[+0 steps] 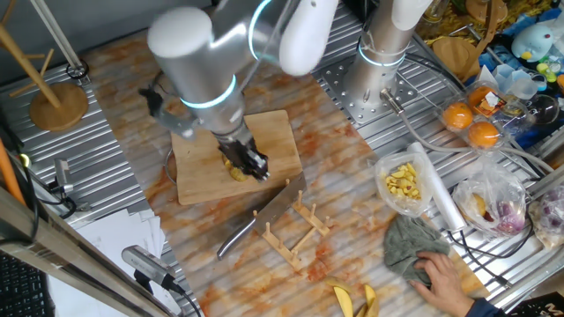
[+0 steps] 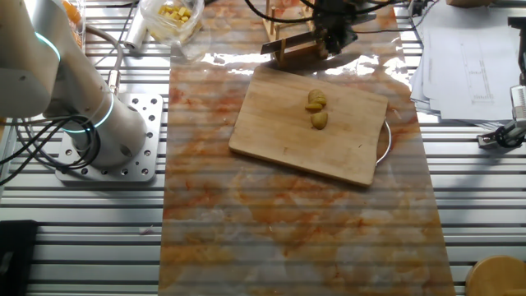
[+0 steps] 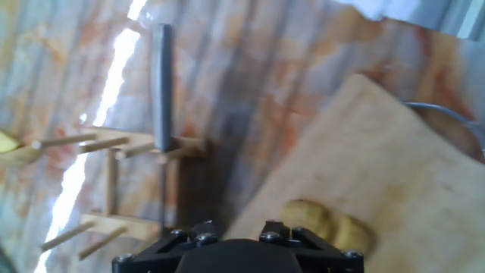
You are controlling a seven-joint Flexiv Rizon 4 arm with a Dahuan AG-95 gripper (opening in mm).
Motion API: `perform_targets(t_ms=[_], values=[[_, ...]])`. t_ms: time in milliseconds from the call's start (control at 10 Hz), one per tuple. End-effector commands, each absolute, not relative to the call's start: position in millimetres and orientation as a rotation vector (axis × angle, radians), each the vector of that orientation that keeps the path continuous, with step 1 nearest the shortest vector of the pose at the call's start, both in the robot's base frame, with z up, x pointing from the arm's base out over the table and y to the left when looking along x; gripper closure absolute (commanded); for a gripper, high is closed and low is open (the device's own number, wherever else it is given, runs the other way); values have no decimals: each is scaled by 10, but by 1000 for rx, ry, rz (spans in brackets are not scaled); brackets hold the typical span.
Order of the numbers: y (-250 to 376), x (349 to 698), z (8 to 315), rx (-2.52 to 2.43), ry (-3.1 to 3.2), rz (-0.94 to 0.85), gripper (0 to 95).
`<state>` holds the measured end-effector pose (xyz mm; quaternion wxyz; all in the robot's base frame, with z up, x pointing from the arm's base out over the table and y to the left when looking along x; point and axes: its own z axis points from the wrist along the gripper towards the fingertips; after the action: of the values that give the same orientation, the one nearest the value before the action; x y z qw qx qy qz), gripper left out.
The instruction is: Chop the potatoes
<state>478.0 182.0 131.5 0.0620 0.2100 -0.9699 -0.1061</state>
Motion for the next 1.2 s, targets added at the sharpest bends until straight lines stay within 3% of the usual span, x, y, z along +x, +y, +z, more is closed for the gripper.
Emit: perform_targets(t_ms=[100,1200], values=[[1935,4737,1257,570,-2941,-310,570],[2337,4629,789,466,-2960,-298,570]])
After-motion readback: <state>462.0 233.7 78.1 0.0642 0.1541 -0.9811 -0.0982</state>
